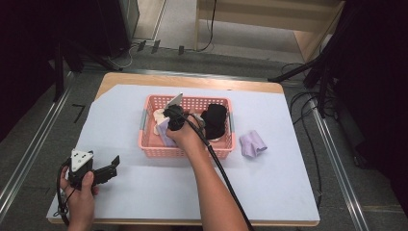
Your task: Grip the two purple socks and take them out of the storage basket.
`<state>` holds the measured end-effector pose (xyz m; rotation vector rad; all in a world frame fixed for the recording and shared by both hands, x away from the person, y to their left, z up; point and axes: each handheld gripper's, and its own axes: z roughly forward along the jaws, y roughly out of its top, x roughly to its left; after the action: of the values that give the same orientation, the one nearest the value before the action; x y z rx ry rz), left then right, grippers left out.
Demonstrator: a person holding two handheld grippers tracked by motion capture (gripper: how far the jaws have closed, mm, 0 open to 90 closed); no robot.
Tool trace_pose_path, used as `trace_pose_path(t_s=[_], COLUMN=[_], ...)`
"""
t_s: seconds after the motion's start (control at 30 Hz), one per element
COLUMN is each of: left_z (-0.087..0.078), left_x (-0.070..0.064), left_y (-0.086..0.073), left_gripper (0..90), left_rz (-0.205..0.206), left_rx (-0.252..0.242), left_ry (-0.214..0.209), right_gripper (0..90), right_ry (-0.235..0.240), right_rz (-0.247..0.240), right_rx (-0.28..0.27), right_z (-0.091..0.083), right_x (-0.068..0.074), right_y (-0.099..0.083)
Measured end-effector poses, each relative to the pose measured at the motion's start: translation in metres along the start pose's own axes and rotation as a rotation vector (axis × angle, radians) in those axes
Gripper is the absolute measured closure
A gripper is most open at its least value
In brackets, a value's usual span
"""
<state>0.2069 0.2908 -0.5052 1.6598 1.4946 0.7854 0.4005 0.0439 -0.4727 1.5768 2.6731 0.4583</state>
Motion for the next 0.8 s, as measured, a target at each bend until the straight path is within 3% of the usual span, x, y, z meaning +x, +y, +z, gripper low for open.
trace_pose_path(t_s=[0.1, 0.3, 0.4, 0.43, 0.47, 0.5, 0.57, 0.7, 0.8], left_z=[0.000, 0.001, 0.001, 0.001, 0.001, 0.001, 0.001, 0.001, 0.001], left_x=[0.000, 0.000, 0.000, 0.000, 0.000, 0.000, 0.000, 0.000, -0.001], left_y=[0.000, 0.000, 0.000, 0.000, 0.000, 0.000, 0.000, 0.000, 0.000], left_gripper=[8.2, 8.2, 8.2, 8.2, 8.2, 8.2, 8.2, 8.2, 8.3], left_rz=[-0.002, -0.008, -0.011, -0.007, -0.007, -0.001, 0.002, 0.003, 0.006], left_rx=[0.003, 0.003, 0.002, 0.003, 0.001, 0.005, 0.008, 0.008, 0.007], left_ry=[-0.001, 0.000, 0.000, 0.000, 0.001, 0.000, 0.001, 0.005, 0.007], right_gripper=[84.9, 85.4, 85.4, 85.3, 85.3, 85.2, 85.3, 85.2, 85.2], right_ry=[0.026, 0.063, 0.069, 0.077, 0.077, 0.082, 0.081, 0.062, 0.081], right_rz=[0.022, 0.057, 0.050, 0.041, 0.041, 0.023, 0.017, -0.011, -0.024], right_rx=[-0.049, -0.253, -0.319, -0.366, -0.366, -0.422, -0.448, -0.557, -0.658], right_z=[-0.005, -0.021, -0.027, -0.031, -0.031, -0.037, -0.040, -0.054, -0.067], right_x=[-0.002, -0.008, -0.010, -0.012, -0.012, -0.014, -0.015, -0.019, -0.023], right_y=[-0.003, -0.015, -0.021, -0.025, -0.025, -0.029, -0.031, -0.041, -0.048])
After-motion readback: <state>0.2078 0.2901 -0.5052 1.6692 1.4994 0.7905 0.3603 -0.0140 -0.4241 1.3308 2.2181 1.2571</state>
